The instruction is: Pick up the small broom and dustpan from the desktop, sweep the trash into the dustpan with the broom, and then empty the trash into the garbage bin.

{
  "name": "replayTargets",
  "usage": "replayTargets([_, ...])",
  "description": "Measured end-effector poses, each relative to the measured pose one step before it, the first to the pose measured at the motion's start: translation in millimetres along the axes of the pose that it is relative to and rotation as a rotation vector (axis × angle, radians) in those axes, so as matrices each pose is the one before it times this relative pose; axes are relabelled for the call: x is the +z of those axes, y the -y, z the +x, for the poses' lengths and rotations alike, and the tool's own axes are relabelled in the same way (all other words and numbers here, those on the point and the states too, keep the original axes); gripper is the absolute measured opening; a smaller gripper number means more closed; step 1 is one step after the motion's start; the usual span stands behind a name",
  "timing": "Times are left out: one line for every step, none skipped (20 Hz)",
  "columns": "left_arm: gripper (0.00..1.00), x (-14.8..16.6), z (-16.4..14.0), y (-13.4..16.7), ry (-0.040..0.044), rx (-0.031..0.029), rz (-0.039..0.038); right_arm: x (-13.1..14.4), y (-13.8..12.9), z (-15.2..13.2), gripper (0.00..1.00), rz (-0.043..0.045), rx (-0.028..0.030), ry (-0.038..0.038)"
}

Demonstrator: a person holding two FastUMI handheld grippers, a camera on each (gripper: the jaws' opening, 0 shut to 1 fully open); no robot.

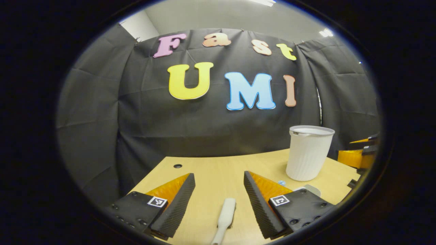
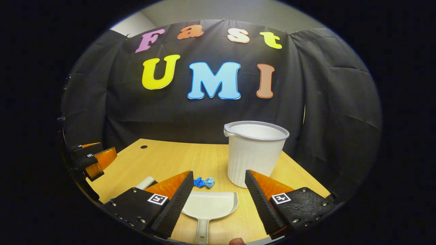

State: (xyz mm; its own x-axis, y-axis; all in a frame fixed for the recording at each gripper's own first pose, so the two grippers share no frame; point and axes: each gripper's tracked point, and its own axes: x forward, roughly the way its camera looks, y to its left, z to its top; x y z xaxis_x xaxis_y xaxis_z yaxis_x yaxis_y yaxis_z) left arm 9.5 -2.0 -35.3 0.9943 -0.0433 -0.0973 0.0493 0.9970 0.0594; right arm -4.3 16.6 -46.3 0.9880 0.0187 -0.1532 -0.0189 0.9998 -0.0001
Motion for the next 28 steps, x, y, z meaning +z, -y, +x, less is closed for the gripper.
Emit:
replayTargets([0.94, -7.17, 1.17, 1.52, -0.02277, -0.00780, -0.00209, -5.20, -1.16, 0.74, 0.95, 0.00178, 0.00068, -0.02097])
replayTargets([0.94, -10.18, 1.92, -0.53, -0.02449, -0.00597, -0.00692, -7.25, -0.75, 0.40, 0.95, -0.00030, -0.00028, -0.02438])
replayTargets([0.96, -9.83, 2.00, -0.69, -0.02773, -0.00469, -0.00756, -5.82, -1.46, 0.27, 0.95, -0.00213, 0.00261, -0.02455])
replayTargets([0.95, -9.11, 1.57, -0.92, -0.02754, -0.00116, -0.00474, -7.67, -1.53, 0.80, 0.95, -0.00299, 0.00280, -0.02272])
replayTargets([0.94, -10.15, 2.97, -1.27, -0.02586, 0.00090, -0.00366, -5.65, -0.56, 0.47, 0.95, -0.00270, 0.00158, -0.02454])
replayTargets([0.96, -9.48, 2.68, -1.13, -0.02763, -0.00209, -0.00199, -7.43, -1.67, 0.98, 0.95, -0.00187, 0.00256, -0.02397])
replayTargets([0.96, -9.15, 2.67, -0.24, -0.02720, -0.00431, -0.00033, -6.51, -1.85, 0.90, 0.95, -0.00089, 0.00254, -0.02614])
replayTargets([0.95, -10.07, 3.02, 0.58, -0.02946, -0.00606, 0.00246, -7.46, -0.89, 1.55, 0.95, -0.00034, 0.00122, -0.02442])
replayTargets([0.95, -9.87, 3.77, 0.65, -0.02934, -0.00842, 0.00495, -8.29, -0.92, 1.93, 0.95, -0.00042, -0.00146, -0.02635])
replayTargets([0.95, -9.59, 3.77, 1.86, -0.03201, -0.00833, 0.00902, -7.16, -0.94, 1.63, 0.95, -0.00102, 0.00031, -0.02696])
replayTargets([0.95, -8.57, 4.22, 0.47, -0.03043, -0.00415, 0.01205, -6.45, -0.64, 2.27, 0.95, -0.00029, 0.00136, -0.02637])
replayTargets([0.95, -8.53, 4.38, 0.58, -0.02859, -0.00199, 0.01272, -5.86, -1.68, 3.76, 0.95, 0.00067, 0.00564, -0.02632])
replayTargets([0.95, -6.37, 4.57, -0.06, -0.02482, -0.00126, 0.01116, -5.62, -2.38, 2.43, 0.95, 0.00124, 0.00547, -0.02466])
replayTargets([0.96, -6.48, 4.23, -0.15, -0.02409, -0.00197, 0.00739, -4.93, -1.88, 3.39, 0.95, 0.00094, 0.00452, -0.02511])
replayTargets([0.96, -7.32, 6.07, -0.05, -0.02475, -0.00208, 0.00465, -6.01, -0.87, 3.16, 0.95, 0.00076, 0.00286, -0.02233])
replayTargets([0.96, -5.69, 5.97, -0.74, -0.02191, 0.00009, 0.00178, -4.96, 0.08, 3.45, 0.95, -0.00144, 0.00183, -0.02622])
replayTargets([0.97, -4.92, 4.46, 0.76, -0.02490, -0.00286, 0.00052, -5.58, -0.56, 3.78, 0.95, -0.00369, 0.00217, -0.02650])
replayTargets([0.96, -6.19, 5.12, 0.00, -0.02773, -0.00456, -0.00100, -3.92, -0.48, 3.98, 0.95, -0.00460, 0.00301, -0.02807])
replayTargets([0.96, -7.91, 6.22, -1.38, -0.02878, -0.00011, -0.00095, -7.22, -1.11, 4.54, 0.95, -0.00409, 0.00109, -0.03129])
replayTargets([0.95, -7.13, 5.70, -0.88, -0.03034, 0.00261, 0.00295, -5.64, -0.95, 4.55, 0.95, -0.00283, 0.00197, -0.03259])
replayTargets([0.95, -5.16, 4.30, -0.69, -0.02642, -0.00069, 0.00323, -5.31, -0.82, 4.88, 0.95, -0.00125, 0.00391, -0.02997])
replayTargets([0.94, -4.34, 4.55, -0.12, -0.02127, -0.00132, 0.00384, -4.89, -0.61, 4.10, 0.93, -0.00098, 0.00475, -0.02986])
replayTargets([0.97, -2.47, 2.65, 0.23, -0.01768, -0.00294, 0.00274, -6.80, -1.70, 2.42, 0.95, -0.00067, 0.00349, -0.02601])
replayTargets([0.95, -2.62, 3.21, 0.59, -0.01831, -0.00526, 0.00321, -5.24, -1.28, 3.06, 0.95, -0.00239, 0.00368, -0.02721])
replayTargets([0.97, -2.99, 3.67, -0.08, -0.01686, -0.00404, 0.00313, -4.28, -0.43, 4.62, 0.95, -0.00414, 0.00142, -0.02844])
replayTargets([0.97, -2.44, 3.43, -0.51, -0.01698, -0.00191, 0.00381, -4.44, 0.28, 1.31, 0.95, -0.00447, 0.00236, -0.02903])
replayTargets([0.97, -1.28, 5.35, -0.36, -0.01484, -0.00235, 0.00321, -2.99, 0.20, 5.00, 0.95, -0.00448, -0.00049, -0.02894])
replayTargets([0.95, 0.24, 3.39, 0.85, -0.01188, -0.00513, 0.00010, -2.57, 0.00, 5.11, 0.95, -0.00402, 0.00190, -0.02496])
